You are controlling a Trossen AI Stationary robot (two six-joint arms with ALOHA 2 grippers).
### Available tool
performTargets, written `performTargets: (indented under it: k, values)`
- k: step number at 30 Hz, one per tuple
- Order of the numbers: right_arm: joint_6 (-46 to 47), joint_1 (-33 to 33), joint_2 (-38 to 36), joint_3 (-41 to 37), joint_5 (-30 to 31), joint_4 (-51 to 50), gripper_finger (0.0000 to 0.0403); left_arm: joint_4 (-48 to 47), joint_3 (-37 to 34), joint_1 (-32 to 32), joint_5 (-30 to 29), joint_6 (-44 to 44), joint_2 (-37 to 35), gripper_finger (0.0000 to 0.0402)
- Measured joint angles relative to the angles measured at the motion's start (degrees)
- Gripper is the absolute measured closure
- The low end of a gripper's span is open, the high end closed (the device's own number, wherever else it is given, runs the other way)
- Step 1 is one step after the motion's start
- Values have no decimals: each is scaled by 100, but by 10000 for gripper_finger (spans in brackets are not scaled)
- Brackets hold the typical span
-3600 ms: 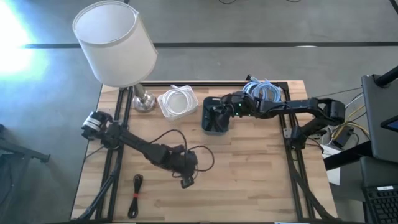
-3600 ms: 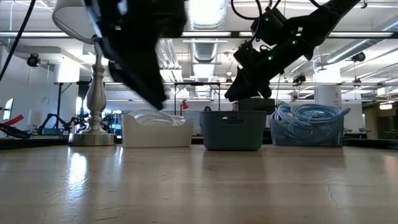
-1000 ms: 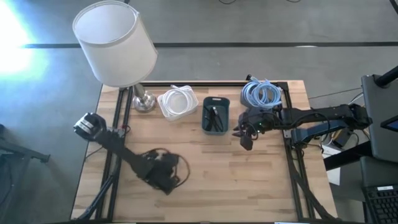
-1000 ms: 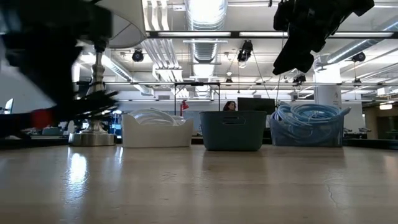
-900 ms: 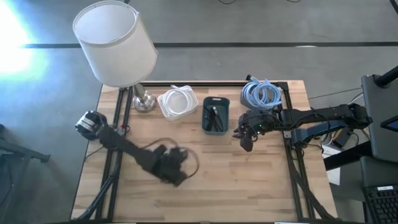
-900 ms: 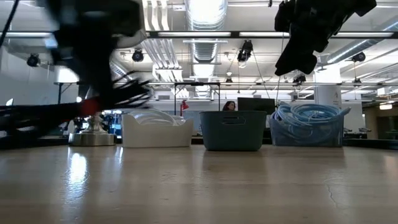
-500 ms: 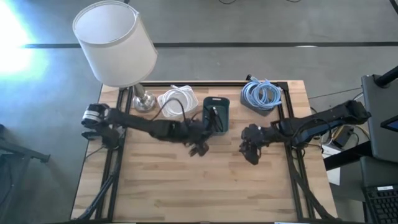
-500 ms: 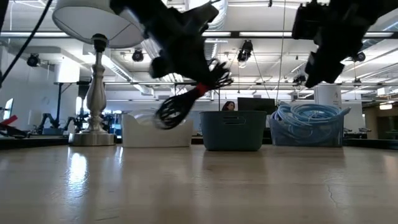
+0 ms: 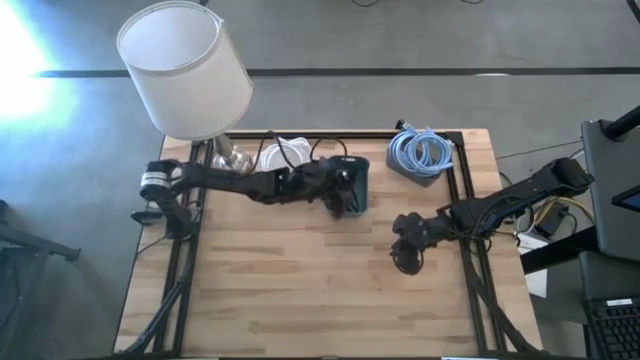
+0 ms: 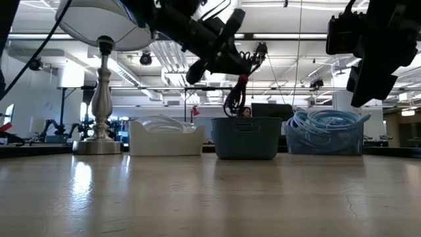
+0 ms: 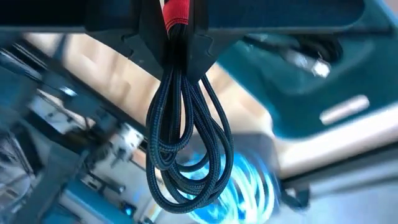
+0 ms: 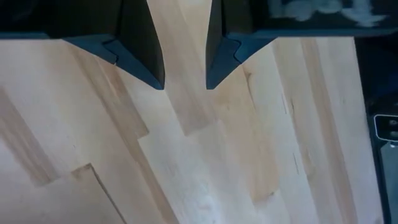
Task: Sort HDMI cables
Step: Put the black HDMI cable into the blue bin
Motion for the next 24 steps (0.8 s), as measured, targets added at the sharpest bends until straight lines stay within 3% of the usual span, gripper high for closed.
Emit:
performTargets:
  k: [13, 24]
  values:
    - [-59, 35, 0, -75, 139, 155, 308, 1467, -8, 340, -654, 387, 891, 352]
    - [-411, 33, 0, -75, 137, 151, 300, 1521, 1, 365, -626, 385, 1513, 344]
